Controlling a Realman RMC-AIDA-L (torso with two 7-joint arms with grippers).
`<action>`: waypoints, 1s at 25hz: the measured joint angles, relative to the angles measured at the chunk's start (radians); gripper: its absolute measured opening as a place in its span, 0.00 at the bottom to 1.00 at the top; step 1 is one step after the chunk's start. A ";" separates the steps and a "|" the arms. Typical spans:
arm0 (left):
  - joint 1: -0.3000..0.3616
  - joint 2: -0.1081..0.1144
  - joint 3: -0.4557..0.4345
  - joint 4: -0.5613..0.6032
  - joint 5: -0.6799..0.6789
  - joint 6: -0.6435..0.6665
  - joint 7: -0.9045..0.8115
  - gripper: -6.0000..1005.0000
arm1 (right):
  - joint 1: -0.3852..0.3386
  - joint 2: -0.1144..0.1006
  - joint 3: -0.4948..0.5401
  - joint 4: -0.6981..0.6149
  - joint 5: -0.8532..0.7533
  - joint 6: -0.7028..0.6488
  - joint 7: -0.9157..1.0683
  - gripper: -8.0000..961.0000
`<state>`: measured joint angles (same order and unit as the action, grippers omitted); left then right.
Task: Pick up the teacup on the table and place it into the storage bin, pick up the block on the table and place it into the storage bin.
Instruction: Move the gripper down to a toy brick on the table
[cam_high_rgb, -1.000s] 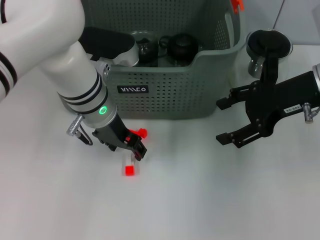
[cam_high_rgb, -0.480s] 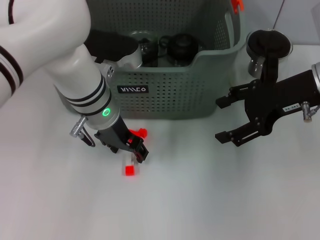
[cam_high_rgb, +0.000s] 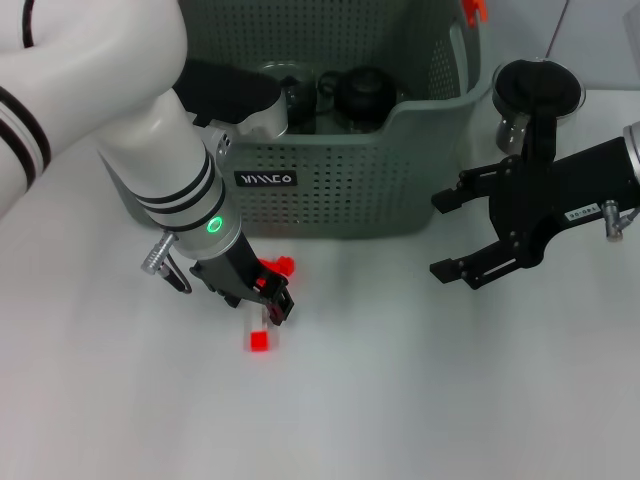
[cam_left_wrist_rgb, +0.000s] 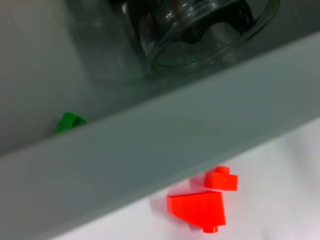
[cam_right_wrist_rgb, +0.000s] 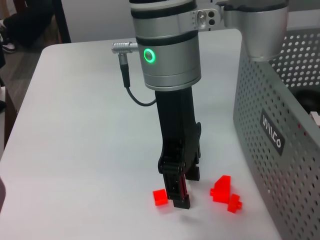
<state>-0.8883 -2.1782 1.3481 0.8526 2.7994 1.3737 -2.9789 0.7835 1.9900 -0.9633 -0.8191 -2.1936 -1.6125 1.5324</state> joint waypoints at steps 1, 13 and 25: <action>0.000 0.000 0.000 0.000 0.001 -0.001 0.000 0.60 | 0.000 0.000 0.000 0.000 0.000 0.001 0.000 0.96; 0.004 0.000 0.000 -0.001 0.026 -0.008 0.000 0.57 | -0.001 0.003 0.002 0.000 0.000 0.006 0.000 0.96; 0.005 0.000 0.000 -0.001 0.033 -0.009 0.000 0.53 | 0.000 0.003 0.002 0.000 0.000 0.007 0.000 0.96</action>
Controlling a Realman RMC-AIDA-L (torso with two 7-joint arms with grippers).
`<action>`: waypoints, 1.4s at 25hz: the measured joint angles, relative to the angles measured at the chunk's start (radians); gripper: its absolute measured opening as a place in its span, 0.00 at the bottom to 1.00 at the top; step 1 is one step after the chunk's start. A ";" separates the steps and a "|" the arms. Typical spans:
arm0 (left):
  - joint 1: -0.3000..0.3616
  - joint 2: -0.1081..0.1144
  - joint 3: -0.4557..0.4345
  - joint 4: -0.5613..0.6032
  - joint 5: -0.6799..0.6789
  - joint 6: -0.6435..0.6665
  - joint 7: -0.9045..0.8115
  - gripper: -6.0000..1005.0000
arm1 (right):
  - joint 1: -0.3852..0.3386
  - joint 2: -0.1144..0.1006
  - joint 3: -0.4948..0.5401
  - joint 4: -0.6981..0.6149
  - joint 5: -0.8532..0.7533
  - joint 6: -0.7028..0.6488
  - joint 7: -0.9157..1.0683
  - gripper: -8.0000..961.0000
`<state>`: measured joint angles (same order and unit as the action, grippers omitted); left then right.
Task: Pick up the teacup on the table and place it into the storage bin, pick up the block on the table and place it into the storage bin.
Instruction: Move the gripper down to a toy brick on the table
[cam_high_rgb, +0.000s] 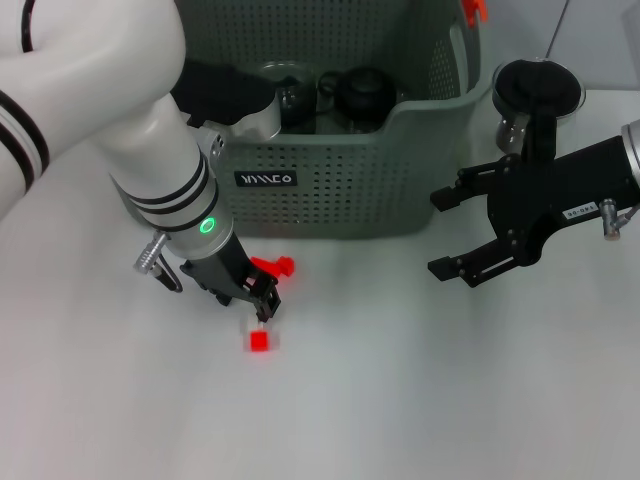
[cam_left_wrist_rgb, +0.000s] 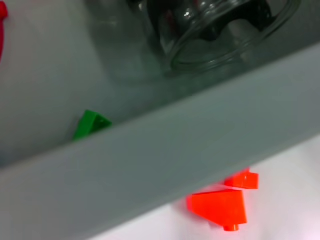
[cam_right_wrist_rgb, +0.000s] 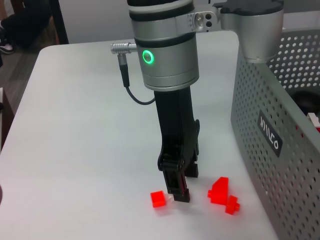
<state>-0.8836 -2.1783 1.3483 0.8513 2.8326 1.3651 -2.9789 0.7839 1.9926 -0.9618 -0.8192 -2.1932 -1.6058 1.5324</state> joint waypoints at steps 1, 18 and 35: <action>0.000 0.000 0.000 0.000 0.004 0.000 0.000 0.53 | 0.000 0.000 0.000 0.000 0.000 0.000 0.000 0.96; -0.006 0.006 -0.002 0.002 0.022 0.016 0.000 0.50 | 0.000 0.000 0.002 0.000 0.001 0.002 0.000 0.96; -0.009 0.001 0.000 0.003 0.021 0.022 0.000 0.46 | -0.002 0.000 0.002 0.000 0.004 0.003 0.000 0.96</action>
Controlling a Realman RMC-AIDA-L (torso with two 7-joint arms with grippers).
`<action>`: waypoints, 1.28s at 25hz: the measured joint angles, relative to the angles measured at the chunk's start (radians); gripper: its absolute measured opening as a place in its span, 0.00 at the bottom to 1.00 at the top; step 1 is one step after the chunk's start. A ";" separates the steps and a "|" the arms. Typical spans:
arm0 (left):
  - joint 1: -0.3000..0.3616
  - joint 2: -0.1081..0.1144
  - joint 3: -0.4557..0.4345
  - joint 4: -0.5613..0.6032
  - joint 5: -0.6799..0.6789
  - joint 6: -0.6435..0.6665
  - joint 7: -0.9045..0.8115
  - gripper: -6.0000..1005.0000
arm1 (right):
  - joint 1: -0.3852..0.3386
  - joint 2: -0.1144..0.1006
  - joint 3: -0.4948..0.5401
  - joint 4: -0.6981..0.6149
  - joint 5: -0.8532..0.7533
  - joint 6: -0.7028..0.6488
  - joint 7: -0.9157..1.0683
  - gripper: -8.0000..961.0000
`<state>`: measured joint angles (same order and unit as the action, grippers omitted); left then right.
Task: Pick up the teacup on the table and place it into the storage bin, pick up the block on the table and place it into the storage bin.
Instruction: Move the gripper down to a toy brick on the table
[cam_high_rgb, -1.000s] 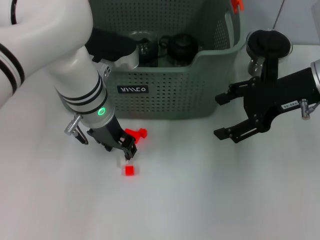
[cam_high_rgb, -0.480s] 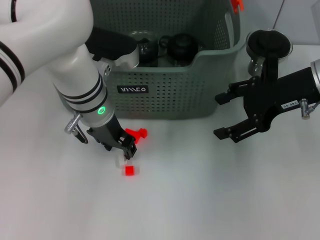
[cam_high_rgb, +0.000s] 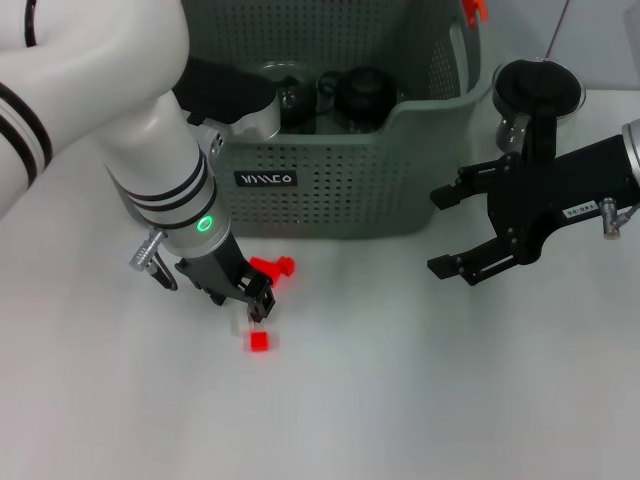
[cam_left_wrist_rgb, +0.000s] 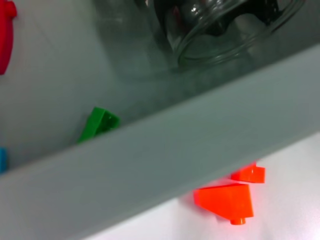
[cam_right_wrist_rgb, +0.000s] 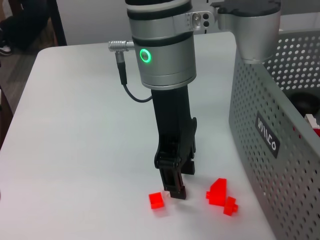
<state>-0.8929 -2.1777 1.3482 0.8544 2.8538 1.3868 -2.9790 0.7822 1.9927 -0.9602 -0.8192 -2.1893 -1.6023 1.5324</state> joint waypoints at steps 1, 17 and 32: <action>0.000 -0.001 0.000 0.000 0.000 0.000 0.000 0.46 | 0.000 0.000 0.000 0.000 0.000 0.000 0.000 0.96; 0.002 0.000 0.000 -0.002 0.001 -0.004 0.000 0.43 | -0.001 0.000 0.000 0.000 0.002 0.007 0.000 0.96; 0.001 0.000 0.000 -0.020 0.001 -0.009 0.000 0.43 | 0.002 0.003 -0.004 0.000 -0.001 0.007 -0.001 0.96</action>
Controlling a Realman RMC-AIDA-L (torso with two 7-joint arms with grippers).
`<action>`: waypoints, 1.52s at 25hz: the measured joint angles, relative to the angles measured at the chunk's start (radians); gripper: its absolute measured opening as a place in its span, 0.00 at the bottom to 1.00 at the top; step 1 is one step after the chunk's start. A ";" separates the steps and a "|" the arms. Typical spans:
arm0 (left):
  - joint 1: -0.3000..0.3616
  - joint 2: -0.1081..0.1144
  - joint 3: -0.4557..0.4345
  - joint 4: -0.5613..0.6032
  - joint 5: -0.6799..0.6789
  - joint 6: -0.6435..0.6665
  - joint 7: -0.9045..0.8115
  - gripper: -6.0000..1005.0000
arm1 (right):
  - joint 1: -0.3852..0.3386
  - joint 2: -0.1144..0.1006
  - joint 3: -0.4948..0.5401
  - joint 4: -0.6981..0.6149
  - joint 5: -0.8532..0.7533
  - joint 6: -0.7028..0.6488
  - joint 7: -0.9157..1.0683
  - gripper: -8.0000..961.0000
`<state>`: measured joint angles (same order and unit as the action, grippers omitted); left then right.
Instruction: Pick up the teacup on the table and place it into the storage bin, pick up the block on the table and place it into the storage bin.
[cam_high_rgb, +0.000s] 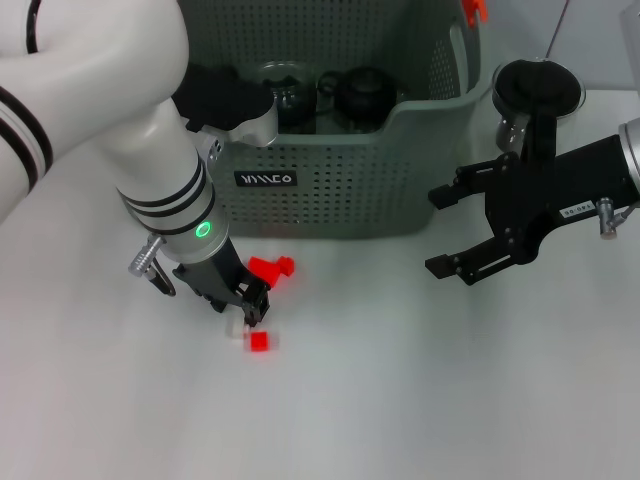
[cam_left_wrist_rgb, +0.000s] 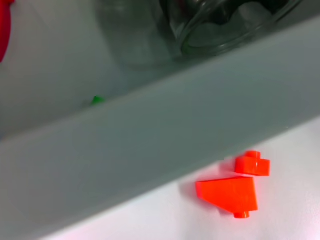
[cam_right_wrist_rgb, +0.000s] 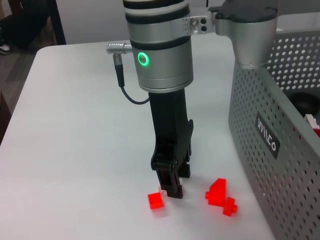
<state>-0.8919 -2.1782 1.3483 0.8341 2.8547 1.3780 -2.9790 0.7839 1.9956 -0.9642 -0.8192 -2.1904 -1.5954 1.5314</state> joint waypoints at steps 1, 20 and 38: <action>0.000 0.000 0.000 -0.001 0.000 0.000 0.000 0.43 | 0.000 0.000 0.000 0.000 0.000 0.000 0.000 0.96; -0.001 0.003 0.000 0.009 0.000 0.013 0.000 0.22 | -0.002 0.000 0.004 0.000 0.001 0.001 -0.002 0.96; 0.238 0.009 -0.145 0.557 -0.206 0.311 0.190 0.26 | -0.010 0.014 0.085 0.012 0.005 0.000 0.001 0.96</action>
<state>-0.6542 -2.1692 1.2031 1.3909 2.6485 1.6885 -2.7890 0.7739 2.0096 -0.8792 -0.8070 -2.1857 -1.5955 1.5323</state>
